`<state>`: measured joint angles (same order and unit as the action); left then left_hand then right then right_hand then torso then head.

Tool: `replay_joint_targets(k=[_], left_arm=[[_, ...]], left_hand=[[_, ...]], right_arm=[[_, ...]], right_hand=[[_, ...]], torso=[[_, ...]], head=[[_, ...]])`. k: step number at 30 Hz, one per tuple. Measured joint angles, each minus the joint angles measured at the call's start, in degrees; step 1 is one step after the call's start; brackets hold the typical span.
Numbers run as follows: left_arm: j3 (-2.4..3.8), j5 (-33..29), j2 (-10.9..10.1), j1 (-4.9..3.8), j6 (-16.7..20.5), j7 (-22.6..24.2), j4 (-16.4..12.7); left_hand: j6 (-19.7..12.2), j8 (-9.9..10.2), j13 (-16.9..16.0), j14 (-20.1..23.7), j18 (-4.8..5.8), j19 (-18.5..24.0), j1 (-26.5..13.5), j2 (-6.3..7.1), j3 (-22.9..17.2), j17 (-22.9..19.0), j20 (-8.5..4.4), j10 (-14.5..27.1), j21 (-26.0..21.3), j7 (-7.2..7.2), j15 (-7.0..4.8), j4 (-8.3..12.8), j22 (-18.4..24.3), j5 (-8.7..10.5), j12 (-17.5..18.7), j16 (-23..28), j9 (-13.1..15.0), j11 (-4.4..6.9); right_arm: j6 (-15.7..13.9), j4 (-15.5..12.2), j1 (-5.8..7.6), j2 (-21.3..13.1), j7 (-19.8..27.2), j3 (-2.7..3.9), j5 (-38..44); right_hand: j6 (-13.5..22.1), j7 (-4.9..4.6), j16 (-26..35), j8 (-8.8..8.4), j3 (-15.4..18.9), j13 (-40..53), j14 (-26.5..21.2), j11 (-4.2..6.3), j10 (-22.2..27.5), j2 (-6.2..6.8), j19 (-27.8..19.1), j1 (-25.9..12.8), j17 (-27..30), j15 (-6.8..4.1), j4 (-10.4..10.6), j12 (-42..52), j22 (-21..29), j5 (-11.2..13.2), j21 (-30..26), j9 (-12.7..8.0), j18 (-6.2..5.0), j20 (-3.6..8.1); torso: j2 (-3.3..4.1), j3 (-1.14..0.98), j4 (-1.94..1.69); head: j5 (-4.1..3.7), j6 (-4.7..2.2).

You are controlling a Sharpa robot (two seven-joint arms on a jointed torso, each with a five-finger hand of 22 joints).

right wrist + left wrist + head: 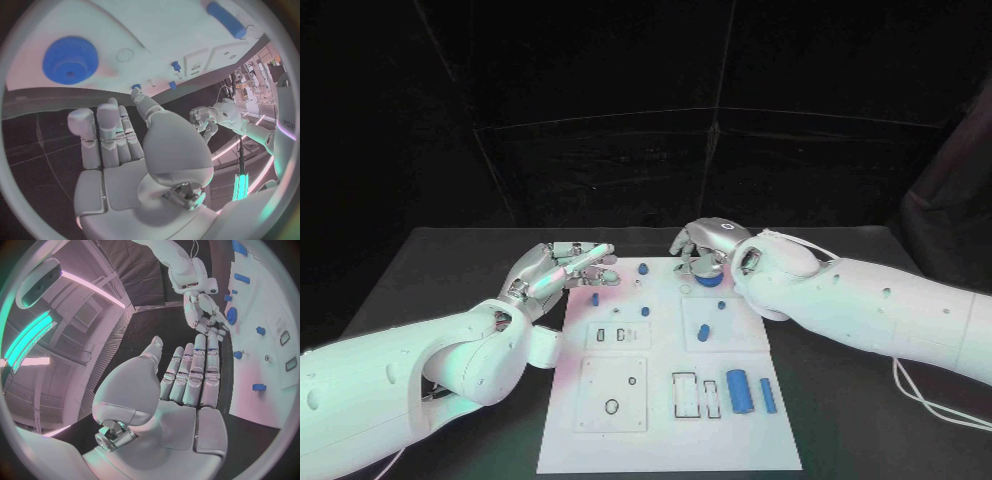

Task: Assemble the parts on the task board

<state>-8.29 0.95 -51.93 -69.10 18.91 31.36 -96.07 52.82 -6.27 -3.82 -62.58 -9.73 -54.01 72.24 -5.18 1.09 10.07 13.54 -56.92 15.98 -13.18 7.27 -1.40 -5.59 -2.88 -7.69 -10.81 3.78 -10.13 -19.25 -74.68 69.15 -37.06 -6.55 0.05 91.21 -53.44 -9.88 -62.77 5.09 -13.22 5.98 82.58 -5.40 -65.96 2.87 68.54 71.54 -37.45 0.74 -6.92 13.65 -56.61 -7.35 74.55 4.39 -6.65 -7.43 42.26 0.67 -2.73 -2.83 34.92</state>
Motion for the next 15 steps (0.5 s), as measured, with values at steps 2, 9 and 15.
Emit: replay_joint_targets(k=[2, 9, 15], left_arm=[[-0.01, 0.0, 0.0, 0.0, -0.1, 0.0, 0.1], [-0.01, 0.0, 0.1, 0.0, -0.3, -0.1, 0.4], [-0.01, 0.0, 0.4, 0.0, -0.5, -0.1, 0.7]], left_hand=[[0.0, 0.0, 0.0, 0.0, 0.01, 0.0, 0.0, 0.0, 0.0, 0.0, 0.0, 0.0, 0.0, 0.0, 0.0, 0.0, 0.0, 0.0, 0.2, 0.0, 0.0, 0.0], [0.0, 0.2, 0.0, 0.0, 0.0, 0.0, 0.2, -0.21, -0.2, 0.1, 0.0, 0.0, 0.0, 0.0, 0.0, 0.2, 0.1, 0.0, 0.2, 0.0, 0.0, 0.0], [0.0, 0.2, 0.0, 0.0, 0.0, -0.1, 0.2, -0.21, -0.3, 0.1, -0.14, -0.2, -0.2, 0.0, 0.0, 0.3, 0.1, 0.0, 0.2, 0.2, 0.0, -0.2]], right_arm=[[0.0, -1.9, 0.04, -2.7, -1.0, 0.01, -1.6], [1.9, -4.3, 0.29, -7.0, -4.3, 0.06, -6.0], [5.0, -3.9, 0.32, -7.8, -6.8, 0.06, -8.0]], right_hand=[[0.1, 0.48, -2.8, -0.11, 1.2, 1.4, 1.0, 1.0, -4.7, 1.17, 2.9, -1.3, -4.2, -0.98, 1.2, 2.6, -4.0, -1.2, 2.2, -0.1, 0.02, 0.86], [1.5, 1.69, -11.4, -0.49, 9.1, 10.6, 1.5, 2.43, -10.0, 4.19, 6.8, -1.0, -17.8, -1.89, 8.6, 11.7, -10.1, -4.1, 5.6, -0.3, 0.91, 2.42], [2.6, 1.12, -15.9, 0.69, 15.7, 23.2, 1.5, 1.93, -4.9, 4.34, 7.2, 5.6, -25.4, -1.89, 18.3, 21.9, -11.9, -4.6, 6.3, -0.3, 1.81, 2.02]], torso=[[-0.03, -0.05, 0.17], [-0.08, -0.26, 0.57], [-0.05, -0.26, 0.54]], head=[[-0.01, -0.07], [-0.15, -0.26], [-0.63, -0.29]])
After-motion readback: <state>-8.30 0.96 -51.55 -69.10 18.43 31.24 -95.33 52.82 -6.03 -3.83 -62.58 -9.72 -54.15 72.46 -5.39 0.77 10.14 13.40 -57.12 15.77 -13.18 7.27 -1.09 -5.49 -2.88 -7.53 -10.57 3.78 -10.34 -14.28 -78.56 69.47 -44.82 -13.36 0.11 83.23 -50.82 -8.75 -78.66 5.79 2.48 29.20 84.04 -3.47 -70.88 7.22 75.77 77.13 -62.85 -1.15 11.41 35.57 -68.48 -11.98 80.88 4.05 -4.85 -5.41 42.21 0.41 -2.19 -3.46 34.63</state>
